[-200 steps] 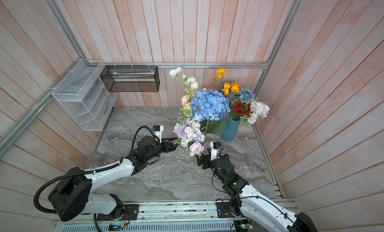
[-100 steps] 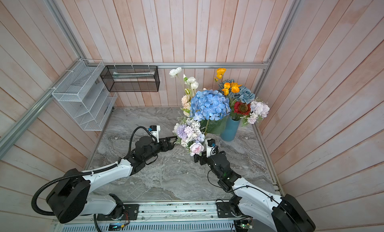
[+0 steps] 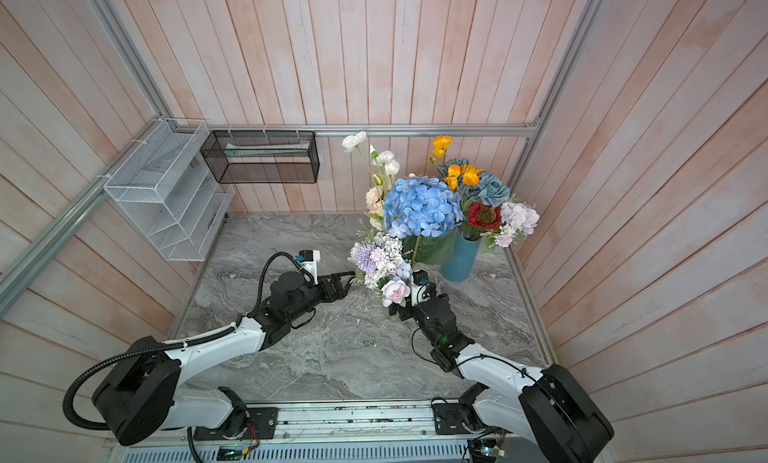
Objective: Arrange the flowers into the vase
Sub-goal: 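Open the right gripper and draw it back from the spray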
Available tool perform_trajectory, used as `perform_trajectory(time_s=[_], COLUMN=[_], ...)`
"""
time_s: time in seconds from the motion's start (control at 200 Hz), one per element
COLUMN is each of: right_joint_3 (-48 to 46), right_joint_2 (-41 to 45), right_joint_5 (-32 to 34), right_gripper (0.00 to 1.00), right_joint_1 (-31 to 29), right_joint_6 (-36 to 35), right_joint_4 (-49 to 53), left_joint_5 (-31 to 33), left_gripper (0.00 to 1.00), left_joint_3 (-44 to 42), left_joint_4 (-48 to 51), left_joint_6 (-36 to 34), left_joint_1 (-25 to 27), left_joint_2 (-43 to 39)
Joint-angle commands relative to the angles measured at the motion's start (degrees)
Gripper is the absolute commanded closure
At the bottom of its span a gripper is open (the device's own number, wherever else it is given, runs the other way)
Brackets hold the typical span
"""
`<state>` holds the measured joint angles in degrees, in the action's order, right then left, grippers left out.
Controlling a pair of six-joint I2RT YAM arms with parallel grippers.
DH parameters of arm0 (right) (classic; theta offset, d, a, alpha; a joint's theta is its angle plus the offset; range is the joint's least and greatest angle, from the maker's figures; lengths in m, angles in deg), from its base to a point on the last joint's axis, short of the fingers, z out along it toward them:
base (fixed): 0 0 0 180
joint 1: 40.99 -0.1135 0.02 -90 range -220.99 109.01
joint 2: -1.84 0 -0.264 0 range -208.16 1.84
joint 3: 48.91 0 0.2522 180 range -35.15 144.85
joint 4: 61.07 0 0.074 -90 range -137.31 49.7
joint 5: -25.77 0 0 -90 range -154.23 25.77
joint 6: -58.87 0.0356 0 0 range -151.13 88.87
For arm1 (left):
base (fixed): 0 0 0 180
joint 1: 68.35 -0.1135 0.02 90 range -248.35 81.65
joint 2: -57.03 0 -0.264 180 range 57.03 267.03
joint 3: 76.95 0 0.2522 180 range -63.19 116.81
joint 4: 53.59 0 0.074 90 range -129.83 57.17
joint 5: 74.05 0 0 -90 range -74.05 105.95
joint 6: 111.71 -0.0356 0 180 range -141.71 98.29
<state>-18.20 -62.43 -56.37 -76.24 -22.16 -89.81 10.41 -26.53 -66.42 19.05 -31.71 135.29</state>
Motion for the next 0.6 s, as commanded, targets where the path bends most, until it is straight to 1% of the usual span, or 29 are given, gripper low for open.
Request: perform_trajectory(time_s=[0.0,0.075,0.23,0.32,0.415,0.595], right_joint_3=[2.1,1.8,0.1,0.5,1.1,1.6], right_joint_2=[0.7,0.5,-2.3,-4.4,-6.1,-8.3], right_joint_5=[1.1,0.9,0.3,0.2,-0.1,-0.4], right_gripper=[0.02,0.02,0.02,0.03,0.08,0.25], right_joint_1=[0.6,0.8,0.9,0.9,0.9,0.9], right_joint_6=[-1.3,-2.2,-4.6,-5.5,-6.3,-7.3], right_joint_4=[-3.0,-4.7,-12.5,-14.2,-15.6,-17.1], left_joint_5=[0.4,0.3,0.0,0.2,0.5,0.4], left_gripper=[0.00,0.00,0.00,0.00,0.00,0.00], left_joint_3=[0.3,0.4,0.8,0.7,0.5,-0.4], left_joint_4=[-1.0,-1.1,-0.9,-0.8,-0.6,-1.4], left_joint_6=[-0.4,-0.5,-0.6,-0.7,-0.7,0.1], left_joint_1=[-0.4,-0.4,-0.5,-0.4,-0.5,-1.4], left_joint_2=[0.7,0.8,1.0,0.8,0.4,0.1])
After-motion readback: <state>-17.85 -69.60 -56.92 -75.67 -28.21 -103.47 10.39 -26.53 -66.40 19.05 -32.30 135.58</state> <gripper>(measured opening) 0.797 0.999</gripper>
